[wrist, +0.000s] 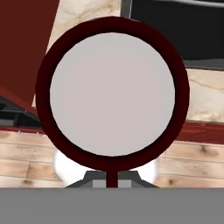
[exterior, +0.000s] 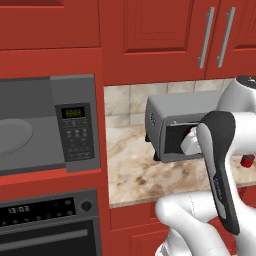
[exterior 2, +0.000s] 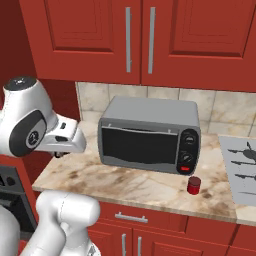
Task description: Pick the mug from the counter and place it inside the microwave. Then close the microwave.
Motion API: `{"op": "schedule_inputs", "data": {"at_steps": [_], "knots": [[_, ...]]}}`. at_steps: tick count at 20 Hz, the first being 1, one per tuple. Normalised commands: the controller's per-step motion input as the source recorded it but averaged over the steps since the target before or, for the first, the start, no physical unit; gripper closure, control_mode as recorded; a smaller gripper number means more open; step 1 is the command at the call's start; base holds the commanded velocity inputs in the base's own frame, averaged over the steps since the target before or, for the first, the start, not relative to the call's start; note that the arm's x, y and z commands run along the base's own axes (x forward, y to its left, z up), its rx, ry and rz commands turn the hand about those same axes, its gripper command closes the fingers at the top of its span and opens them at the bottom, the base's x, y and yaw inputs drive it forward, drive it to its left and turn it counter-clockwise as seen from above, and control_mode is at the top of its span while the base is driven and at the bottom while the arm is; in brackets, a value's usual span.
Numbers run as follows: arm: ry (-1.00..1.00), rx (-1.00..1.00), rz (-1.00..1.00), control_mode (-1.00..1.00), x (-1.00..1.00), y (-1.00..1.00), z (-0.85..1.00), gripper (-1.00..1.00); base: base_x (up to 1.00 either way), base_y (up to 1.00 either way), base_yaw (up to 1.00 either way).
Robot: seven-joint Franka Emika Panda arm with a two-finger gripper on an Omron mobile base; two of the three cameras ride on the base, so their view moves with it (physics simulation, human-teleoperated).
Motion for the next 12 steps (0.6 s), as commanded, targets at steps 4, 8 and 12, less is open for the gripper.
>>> {"op": "schedule_inputs", "data": {"at_steps": [4,8,12], "knots": [[-0.26,-0.06,0.0,-1.0,-0.08,0.04,0.02,1.0,0.0,0.0,0.0],[-0.13,-0.02,0.0,-1.0,-0.01,0.0,0.05,1.0,0.0,0.0,0.0],[0.0,0.0,0.0,-1.0,0.0,0.0,0.02,1.0,0.0,0.0,0.0]]}}
